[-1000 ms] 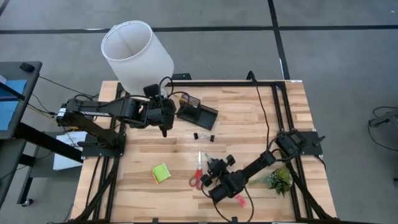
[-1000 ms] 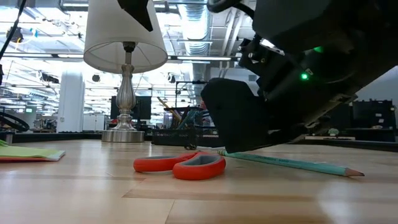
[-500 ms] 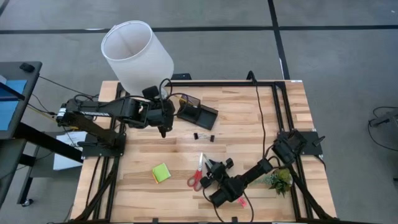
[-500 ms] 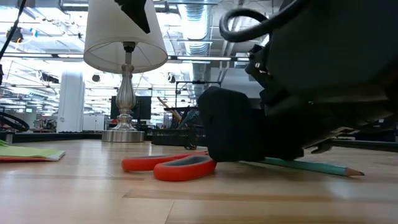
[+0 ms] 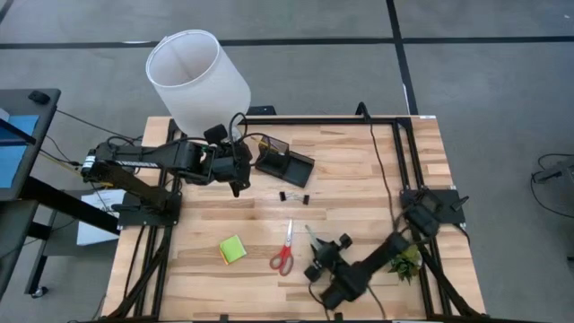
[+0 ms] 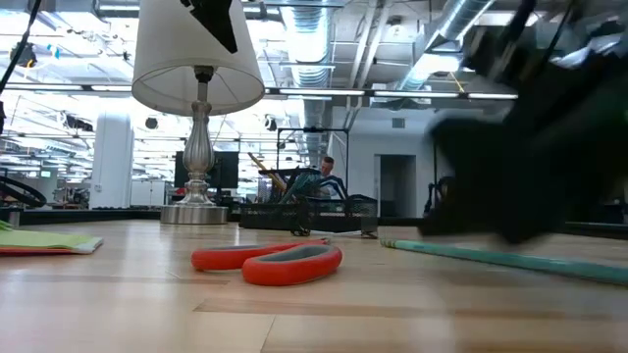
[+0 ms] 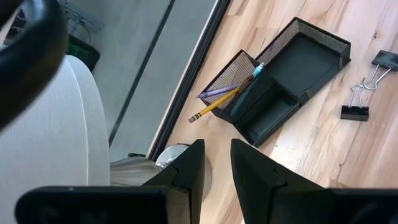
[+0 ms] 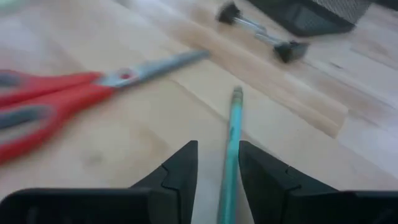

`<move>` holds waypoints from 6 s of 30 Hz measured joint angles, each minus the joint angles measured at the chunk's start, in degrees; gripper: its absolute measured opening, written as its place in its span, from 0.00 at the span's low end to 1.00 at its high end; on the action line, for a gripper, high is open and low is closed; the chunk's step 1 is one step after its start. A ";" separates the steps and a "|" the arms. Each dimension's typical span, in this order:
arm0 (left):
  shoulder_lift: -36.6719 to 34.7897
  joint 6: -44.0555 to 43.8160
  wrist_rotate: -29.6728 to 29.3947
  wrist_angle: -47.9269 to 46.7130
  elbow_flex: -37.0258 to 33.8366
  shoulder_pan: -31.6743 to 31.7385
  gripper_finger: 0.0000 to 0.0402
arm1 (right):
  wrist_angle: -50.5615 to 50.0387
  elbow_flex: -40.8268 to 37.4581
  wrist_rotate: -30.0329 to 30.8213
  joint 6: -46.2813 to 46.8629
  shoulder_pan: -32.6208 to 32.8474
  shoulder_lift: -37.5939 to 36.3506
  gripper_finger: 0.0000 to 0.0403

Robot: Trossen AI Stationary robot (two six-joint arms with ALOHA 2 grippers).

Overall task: Pick and place office supplies into organizer
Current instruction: Put the light blue pencil into the black desk organizer

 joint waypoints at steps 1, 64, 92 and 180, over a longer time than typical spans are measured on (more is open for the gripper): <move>0.00 -0.01 0.00 0.00 0.00 0.00 0.18 | -0.51 0.08 0.44 -0.67 0.40 -1.44 0.28; 0.03 5.54 4.66 5.38 0.00 -0.07 0.18 | 4.86 0.49 1.23 10.20 13.96 2.55 0.28; 0.07 6.86 4.12 5.40 0.00 -0.07 0.18 | -0.93 0.56 -2.94 13.86 12.91 2.29 0.28; 37.59 29.36 61.40 90.44 -27.45 -0.35 0.18 | 9.91 -7.75 2.94 9.81 12.44 2.38 0.06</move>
